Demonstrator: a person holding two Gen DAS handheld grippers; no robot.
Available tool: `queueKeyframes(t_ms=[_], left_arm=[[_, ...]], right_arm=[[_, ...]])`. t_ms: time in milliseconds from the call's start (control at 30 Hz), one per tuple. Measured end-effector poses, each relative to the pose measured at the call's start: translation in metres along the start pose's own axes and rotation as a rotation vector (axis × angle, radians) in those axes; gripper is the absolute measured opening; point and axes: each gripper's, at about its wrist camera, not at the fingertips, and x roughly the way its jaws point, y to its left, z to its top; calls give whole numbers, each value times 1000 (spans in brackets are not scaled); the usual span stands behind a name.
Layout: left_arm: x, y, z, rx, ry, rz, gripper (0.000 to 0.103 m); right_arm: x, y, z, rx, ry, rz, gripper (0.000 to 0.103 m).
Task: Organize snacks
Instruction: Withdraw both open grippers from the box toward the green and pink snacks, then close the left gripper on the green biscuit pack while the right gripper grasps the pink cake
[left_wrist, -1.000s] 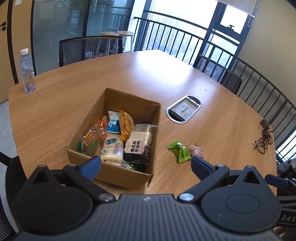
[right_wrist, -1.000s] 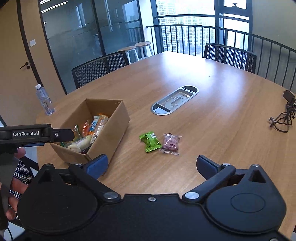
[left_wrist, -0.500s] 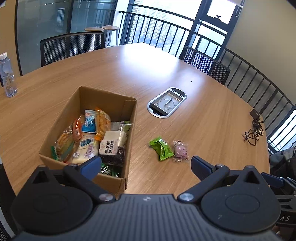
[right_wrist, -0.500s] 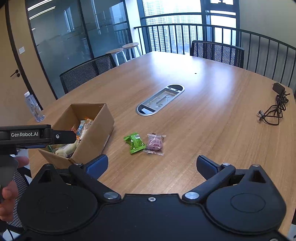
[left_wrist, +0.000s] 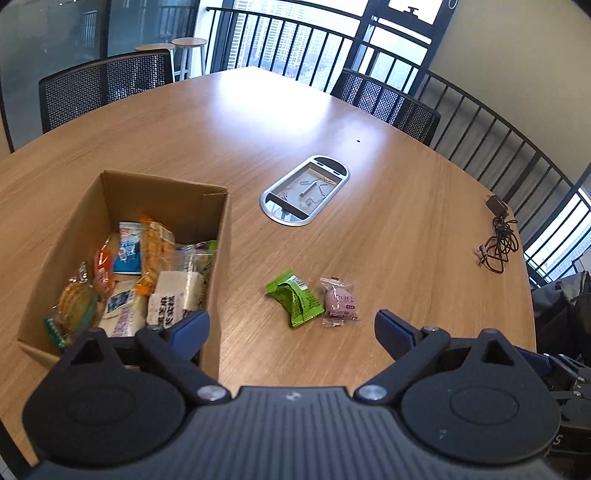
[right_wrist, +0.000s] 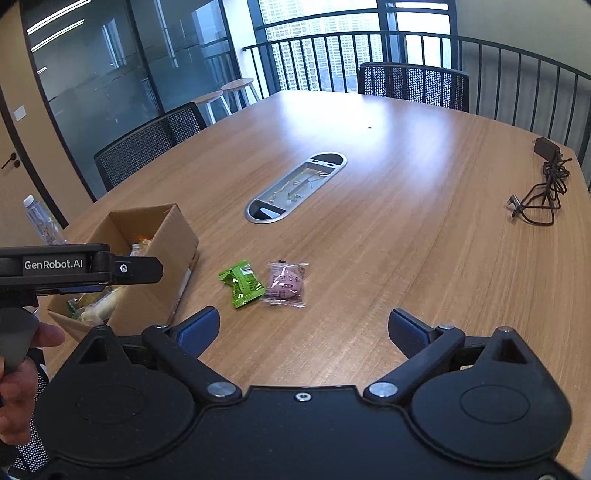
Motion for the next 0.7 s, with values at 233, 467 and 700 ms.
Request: queueKeyframes(t_ms=[233,467,700], left_arm=[[30,-6,6,5,50,-28,81],[61,-13,10,-1,94,-36,71],[85,-19,13,-12,119,-48,67]], right_arm=[[14,-9,3,29,19,-13,88],[23,-19,6,45,33,-18,80],[38,-27,9,65,51,-24,73]])
